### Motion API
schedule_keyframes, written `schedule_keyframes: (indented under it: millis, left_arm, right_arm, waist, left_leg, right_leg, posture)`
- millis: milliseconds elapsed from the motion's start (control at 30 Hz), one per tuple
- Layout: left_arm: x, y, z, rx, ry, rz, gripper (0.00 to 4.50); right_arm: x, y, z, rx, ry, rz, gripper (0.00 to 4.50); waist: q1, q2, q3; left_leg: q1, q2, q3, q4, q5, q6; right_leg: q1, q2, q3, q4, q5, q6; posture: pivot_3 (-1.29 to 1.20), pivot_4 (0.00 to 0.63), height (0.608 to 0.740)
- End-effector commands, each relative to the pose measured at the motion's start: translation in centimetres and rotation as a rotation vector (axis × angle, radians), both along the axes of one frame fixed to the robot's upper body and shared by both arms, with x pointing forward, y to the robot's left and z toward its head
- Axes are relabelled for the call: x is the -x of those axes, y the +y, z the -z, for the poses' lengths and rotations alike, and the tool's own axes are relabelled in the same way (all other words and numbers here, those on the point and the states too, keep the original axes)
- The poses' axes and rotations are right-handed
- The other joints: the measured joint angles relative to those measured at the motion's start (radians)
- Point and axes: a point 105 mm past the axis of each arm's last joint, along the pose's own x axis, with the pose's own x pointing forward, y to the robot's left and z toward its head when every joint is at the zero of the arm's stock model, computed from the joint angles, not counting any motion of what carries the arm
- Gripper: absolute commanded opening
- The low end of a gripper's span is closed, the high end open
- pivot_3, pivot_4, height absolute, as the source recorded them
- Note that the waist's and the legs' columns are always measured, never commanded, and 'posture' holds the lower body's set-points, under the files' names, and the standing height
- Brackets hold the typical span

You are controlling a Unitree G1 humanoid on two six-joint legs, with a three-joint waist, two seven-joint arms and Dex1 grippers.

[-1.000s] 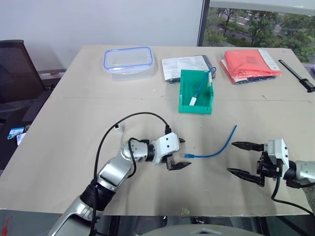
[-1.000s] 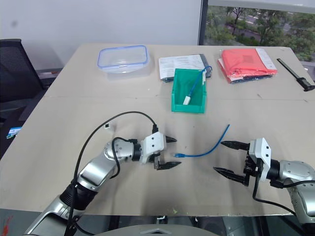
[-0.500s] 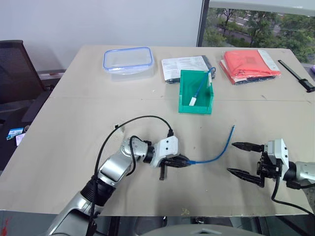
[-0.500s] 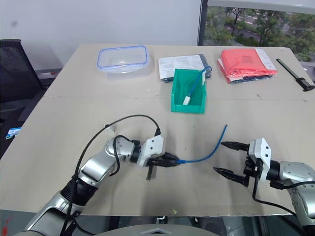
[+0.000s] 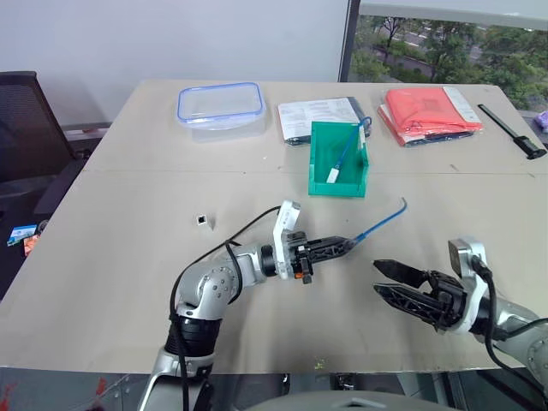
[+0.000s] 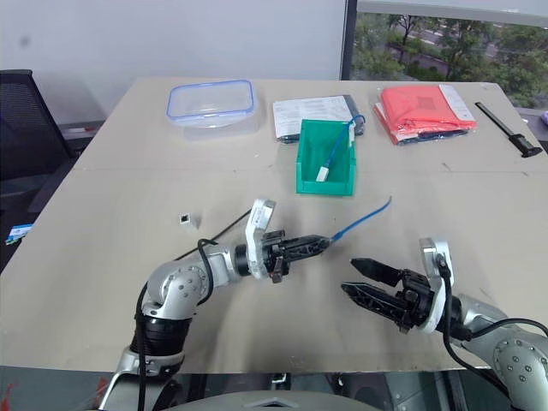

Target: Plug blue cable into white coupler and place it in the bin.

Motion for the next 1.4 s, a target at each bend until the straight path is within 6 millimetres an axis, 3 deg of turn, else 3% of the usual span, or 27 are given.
schedule_keyframes:
  millis: [33,233,267,333,567,600,767,833,867,967,1067,1133,1300,1400]
  left_arm:
    - [1.3,-0.5,-1.4,0.052,-0.001,0.044,0.01]
    - [1.7,-0.7,-1.0,0.058,0.040,0.055,0.01]
    - [1.8,-0.8,-0.9,0.058,0.044,0.059,0.01]
    - [2.0,-1.0,-0.8,0.057,0.049,0.064,0.01]
    - [2.0,-0.9,-0.5,0.047,0.057,0.058,0.01]
    - [2.0,-0.9,-0.5,0.047,0.057,0.057,0.01]
    - [1.8,-0.7,-0.8,0.067,0.024,0.036,0.01]
    - [2.6,-0.3,-1.2,0.094,0.002,0.081,1.06]
    - [2.6,-0.3,-1.2,0.084,-0.014,0.067,1.13]
    - [1.2,0.5,-1.0,-0.026,-0.115,-0.096,2.73]
    - [1.8,2.5,-0.8,-0.196,-0.322,-0.235,4.33]
    - [0.5,5.0,-1.8,-0.315,-0.549,-0.522,4.46]
    - [4.2,10.3,-1.5,-0.531,-0.658,-0.858,4.46]
    - [5.1,14.2,-0.8,-0.748,-0.702,-1.138,4.46]
  right_arm:
    - [-1.4,0.3,-0.8,-0.043,-0.032,0.069,4.50]
    - [-2.0,1.0,-2.1,-0.117,-0.057,0.062,4.50]
    - [-2.0,1.1,-2.4,-0.134,-0.059,0.058,4.24]
    - [-1.9,1.4,-3.0,-0.164,-0.061,0.044,3.71]
    - [-1.6,1.9,-3.4,-0.169,-0.050,0.000,0.31]
    - [-1.6,2.0,-3.4,-0.170,-0.047,-0.007,0.00]
    - [-1.5,2.2,-3.6,-0.176,-0.041,-0.022,0.00]
    - [-1.8,2.1,-3.9,-0.187,-0.044,-0.018,0.00]
    - [-1.9,2.1,-4.0,-0.191,-0.046,-0.015,0.00]
    - [-2.5,1.9,-4.1,-0.192,-0.057,0.012,0.00]
    - [-3.5,1.3,-3.9,-0.167,-0.073,0.072,0.00]
    - [-4.2,0.9,-3.7,-0.138,-0.097,0.105,0.00]
    - [-5.4,0.6,-3.1,-0.095,-0.142,0.120,0.00]
    - [-6.0,0.9,-2.8,-0.085,-0.156,0.114,0.00]
  waist:
    - [-0.002,0.000,0.000]
    - [-0.007,0.000,0.000]
    - [-0.008,0.000,0.000]
    - [-0.008,0.000,0.000]
    - [-0.009,0.000,0.000]
    - [-0.009,0.000,0.000]
    - [-0.009,0.000,0.000]
    - [-0.009,0.000,0.000]
    - [-0.009,0.000,0.000]
    - [-0.009,0.000,0.000]
    - [-0.013,0.000,0.000]
    - [-0.011,0.000,0.000]
    - [-0.013,0.000,0.000]
    - [-0.005,0.000,0.000]
  left_leg:
    - [0.000,0.000,0.000,0.000,0.000,0.000]
    - [0.000,0.000,0.000,0.000,0.000,0.000]
    - [0.000,0.000,0.000,0.000,0.000,0.000]
    - [0.000,0.000,0.000,0.000,0.000,0.000]
    - [0.000,0.000,0.000,0.000,0.000,0.000]
    - [0.000,0.000,0.000,0.000,0.000,0.000]
    - [0.000,0.000,0.000,0.000,0.000,0.000]
    - [0.000,0.000,0.000,0.000,0.000,0.000]
    - [0.000,0.000,0.000,0.000,0.000,0.000]
    - [0.000,0.000,0.000,0.000,0.000,0.000]
    - [0.000,0.000,0.001,-0.001,0.000,0.000]
    - [0.000,0.000,0.002,-0.003,0.000,0.000]
    - [0.000,0.001,0.005,-0.007,-0.001,0.000]
    - [0.000,0.000,0.006,-0.009,-0.001,0.000]
  right_leg:
    - [0.000,0.001,0.000,0.000,0.000,0.000]
    - [0.000,0.002,0.000,0.000,0.000,-0.001]
    - [0.000,0.002,0.001,0.000,0.001,-0.001]
    - [0.000,0.002,0.001,0.000,0.001,-0.002]
    - [0.000,0.002,0.001,0.000,0.001,-0.003]
    - [0.000,0.002,0.001,0.000,0.002,-0.004]
    - [0.000,0.002,0.001,0.000,0.002,-0.005]
    - [0.000,0.002,0.001,0.000,0.002,-0.005]
    - [0.000,0.002,0.001,0.000,0.002,-0.005]
    - [0.000,0.002,0.001,0.000,0.000,-0.008]
    - [-0.001,0.001,0.002,0.000,0.000,-0.008]
    - [-0.001,-0.001,0.003,0.000,0.000,-0.008]
    - [-0.003,-0.004,0.007,-0.003,0.001,-0.009]
    - [-0.005,-0.006,0.006,-0.004,0.000,-0.009]
  posture:
    - [0.00,0.150,0.736]
    - [0.00,0.150,0.736]
    - [0.00,0.150,0.736]
    - [0.00,0.150,0.736]
    - [0.00,0.150,0.736]
    - [0.00,0.150,0.736]
    - [0.00,0.150,0.736]
    - [0.00,0.150,0.736]
    - [0.00,0.150,0.736]
    - [0.00,0.150,0.736]
    - [0.00,0.150,0.736]
    - [0.00,0.150,0.736]
    - [0.00,0.150,0.736]
    - [0.00,0.150,0.736]
